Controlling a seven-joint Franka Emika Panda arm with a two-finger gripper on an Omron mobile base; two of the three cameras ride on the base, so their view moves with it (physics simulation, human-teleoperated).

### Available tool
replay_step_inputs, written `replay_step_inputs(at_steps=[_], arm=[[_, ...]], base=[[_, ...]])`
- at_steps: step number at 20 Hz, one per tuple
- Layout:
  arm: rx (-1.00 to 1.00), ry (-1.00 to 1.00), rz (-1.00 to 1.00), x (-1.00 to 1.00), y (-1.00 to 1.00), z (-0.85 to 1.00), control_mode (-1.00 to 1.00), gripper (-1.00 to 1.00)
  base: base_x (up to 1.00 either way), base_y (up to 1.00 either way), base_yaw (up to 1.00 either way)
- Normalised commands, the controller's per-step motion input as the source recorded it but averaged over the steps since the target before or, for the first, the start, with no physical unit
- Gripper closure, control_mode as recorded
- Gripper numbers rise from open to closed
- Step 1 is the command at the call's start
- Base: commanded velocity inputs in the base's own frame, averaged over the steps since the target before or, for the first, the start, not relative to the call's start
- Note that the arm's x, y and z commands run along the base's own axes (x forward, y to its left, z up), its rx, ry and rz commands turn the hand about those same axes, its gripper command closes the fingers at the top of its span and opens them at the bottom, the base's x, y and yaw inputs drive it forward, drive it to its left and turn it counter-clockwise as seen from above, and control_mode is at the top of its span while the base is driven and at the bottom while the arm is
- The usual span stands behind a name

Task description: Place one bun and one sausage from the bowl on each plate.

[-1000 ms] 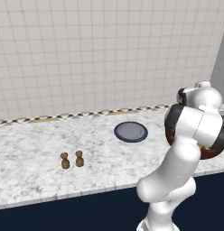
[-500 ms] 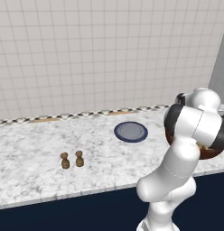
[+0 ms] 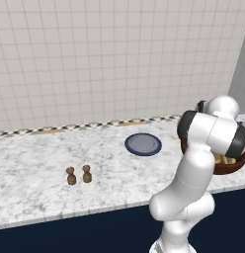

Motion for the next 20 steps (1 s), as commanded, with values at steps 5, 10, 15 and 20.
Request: replay_step_inputs(at_steps=[5, 10, 15, 20], arm=[[0.04, 0.0, 0.01, -0.43, 0.09, -0.11, -1.0, -1.0], [0.0, 0.0, 0.0, 0.25, 0.13, -0.03, -1.0, -1.0], [0.11, 0.0, -0.01, 0.1, -0.19, 0.0, -1.0, -1.0], [0.12, 0.04, 0.0, 0.0, -0.04, -0.14, -1.0, -1.0]], base=[[0.0, 0.0, 0.0], [0.0, 0.0, 0.0], [0.0, 0.0, 0.0], [0.0, 0.0, 0.0]])
